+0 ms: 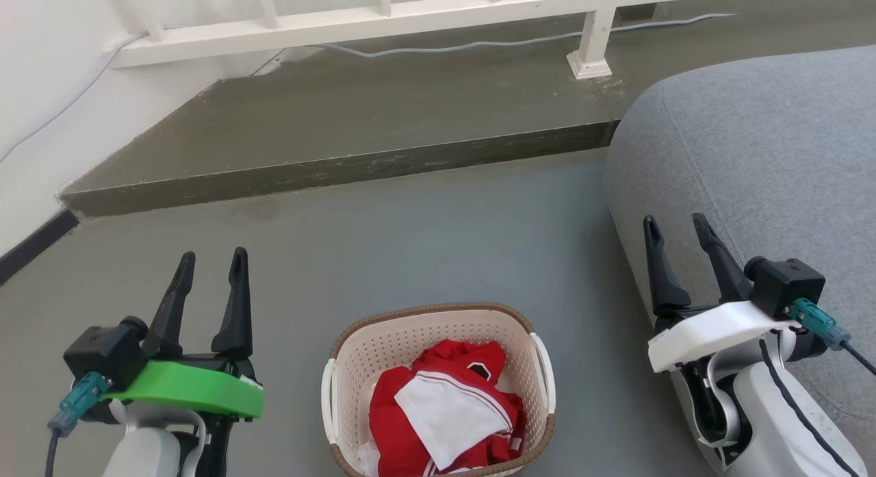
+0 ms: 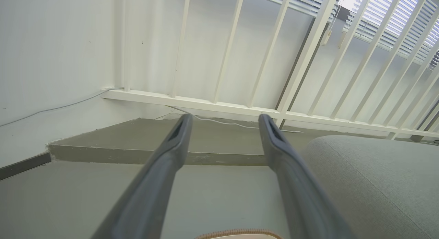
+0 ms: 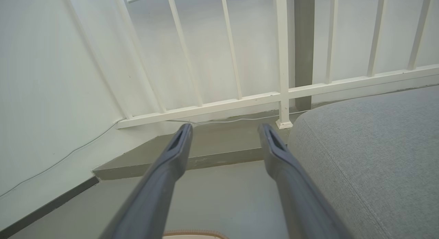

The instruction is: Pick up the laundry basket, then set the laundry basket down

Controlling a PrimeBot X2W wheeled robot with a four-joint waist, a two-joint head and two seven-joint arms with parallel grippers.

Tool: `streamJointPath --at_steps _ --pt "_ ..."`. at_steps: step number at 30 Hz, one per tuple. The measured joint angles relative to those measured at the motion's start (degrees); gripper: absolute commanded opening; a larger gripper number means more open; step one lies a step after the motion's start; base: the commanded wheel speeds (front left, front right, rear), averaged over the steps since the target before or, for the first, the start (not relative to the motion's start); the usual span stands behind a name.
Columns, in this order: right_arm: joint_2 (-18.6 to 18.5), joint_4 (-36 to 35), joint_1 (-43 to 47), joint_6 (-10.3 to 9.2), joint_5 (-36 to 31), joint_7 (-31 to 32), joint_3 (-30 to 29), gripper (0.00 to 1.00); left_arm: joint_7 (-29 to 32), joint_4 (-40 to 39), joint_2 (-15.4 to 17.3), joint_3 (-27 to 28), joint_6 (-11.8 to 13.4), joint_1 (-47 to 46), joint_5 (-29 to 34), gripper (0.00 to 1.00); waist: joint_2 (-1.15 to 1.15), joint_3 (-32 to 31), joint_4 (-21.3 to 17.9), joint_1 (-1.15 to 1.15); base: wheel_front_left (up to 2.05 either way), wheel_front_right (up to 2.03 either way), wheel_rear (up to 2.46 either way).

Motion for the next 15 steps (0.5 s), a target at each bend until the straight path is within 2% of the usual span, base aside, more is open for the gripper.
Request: streamJointPath --at_steps 10,11,15 --pt "0.8 -0.7 0.2 0.10 -0.9 0.0 -0.8 1.00 0.0 -0.3 -0.6 0.8 -0.4 1.3 1.3 1.00 0.00 0.0 -0.2 0.00 0.00 0.00 0.00" --pt "0.9 -0.7 0.2 0.25 -1.1 0.0 -0.9 0.00 0.0 -0.3 -0.6 0.9 -0.6 1.3 1.5 0.00 0.00 0.0 -0.3 0.00 0.00 0.00 0.00" --pt "1.6 0.8 1.4 0.51 -1.2 0.0 -0.7 0.00 0.0 1.5 -1.4 0.5 -0.5 2.1 1.4 0.00 0.00 0.0 -0.3 0.00 0.00 0.00 0.00"
